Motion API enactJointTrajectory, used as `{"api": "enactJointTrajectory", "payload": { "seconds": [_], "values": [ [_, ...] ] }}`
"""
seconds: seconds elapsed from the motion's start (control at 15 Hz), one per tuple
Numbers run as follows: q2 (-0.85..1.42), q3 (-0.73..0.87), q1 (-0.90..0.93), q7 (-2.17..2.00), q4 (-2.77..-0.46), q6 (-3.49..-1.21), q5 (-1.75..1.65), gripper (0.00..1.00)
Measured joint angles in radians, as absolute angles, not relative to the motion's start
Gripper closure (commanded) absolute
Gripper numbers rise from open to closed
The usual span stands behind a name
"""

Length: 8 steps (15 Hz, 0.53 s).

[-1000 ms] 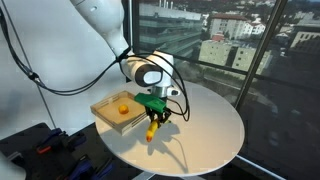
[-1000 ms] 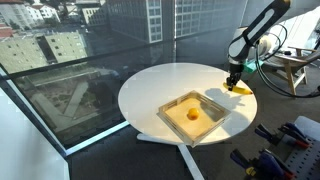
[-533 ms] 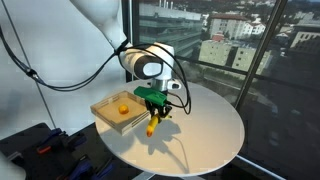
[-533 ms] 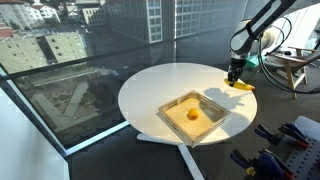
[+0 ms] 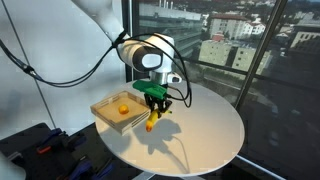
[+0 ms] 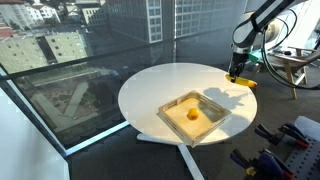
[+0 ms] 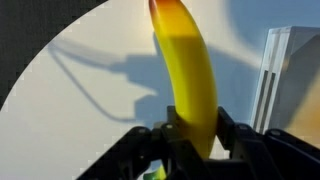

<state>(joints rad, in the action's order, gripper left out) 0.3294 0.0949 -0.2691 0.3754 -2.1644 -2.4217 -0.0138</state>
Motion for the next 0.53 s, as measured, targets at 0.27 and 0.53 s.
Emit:
{"api": "enactJointTrajectory", "payload": {
  "seconds": [0.27,0.53],
  "values": [
    [0.327,0.095,-0.269,0.376,-2.171,-2.422,-0.014,0.59],
    [0.327,0.095,-0.269,0.376,-2.171,-2.422,-0.014,0.59]
  ]
}}
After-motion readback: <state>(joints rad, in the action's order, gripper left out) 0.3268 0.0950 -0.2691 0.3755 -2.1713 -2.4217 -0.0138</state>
